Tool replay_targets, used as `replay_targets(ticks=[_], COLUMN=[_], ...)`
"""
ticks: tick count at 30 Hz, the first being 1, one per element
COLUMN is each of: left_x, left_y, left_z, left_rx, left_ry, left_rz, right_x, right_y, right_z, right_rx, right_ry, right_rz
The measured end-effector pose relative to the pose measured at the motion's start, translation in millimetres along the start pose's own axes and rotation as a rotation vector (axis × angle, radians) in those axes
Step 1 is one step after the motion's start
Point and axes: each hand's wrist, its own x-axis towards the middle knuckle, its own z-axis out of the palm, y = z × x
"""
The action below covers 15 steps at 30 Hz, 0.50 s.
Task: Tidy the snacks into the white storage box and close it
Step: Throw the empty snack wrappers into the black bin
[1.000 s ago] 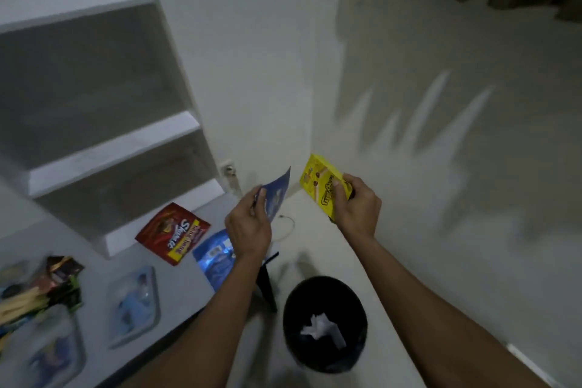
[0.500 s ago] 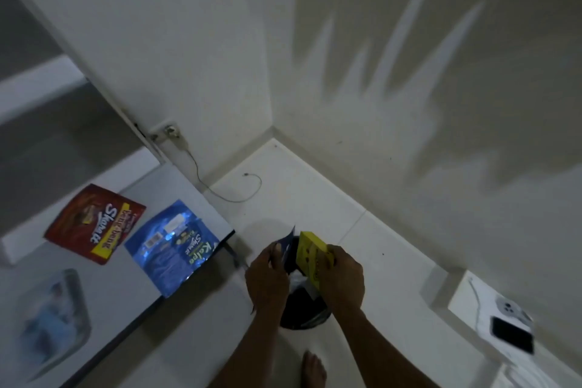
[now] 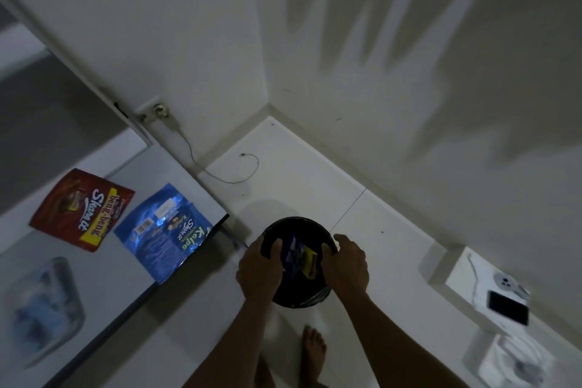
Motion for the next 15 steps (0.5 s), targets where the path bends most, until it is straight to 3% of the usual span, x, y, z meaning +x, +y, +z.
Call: replay_targets(ticks=[6, 11, 15], left_x=[-9.9, -30.3, -49.7], left_y=[-18.3, 1.6, 23.3], left_z=[-43.2, -94.9, -154.6], left_rx=[0.003, -0.206, -0.24], left_ry=[0.042, 0.135, 0.214], left_rz=[0.064, 0.096, 0.122], right_x=[-17.4, -36.2, -58.3], right_y=[-32.5, -75.9, -118.6], right_z=[-37.6, -54.9, -55.4], right_rx=[0.08, 0.109, 0.133], right_ry=[0.047, 0.067, 0.096], right_rz=[-0.081, -0.223, -0.349])
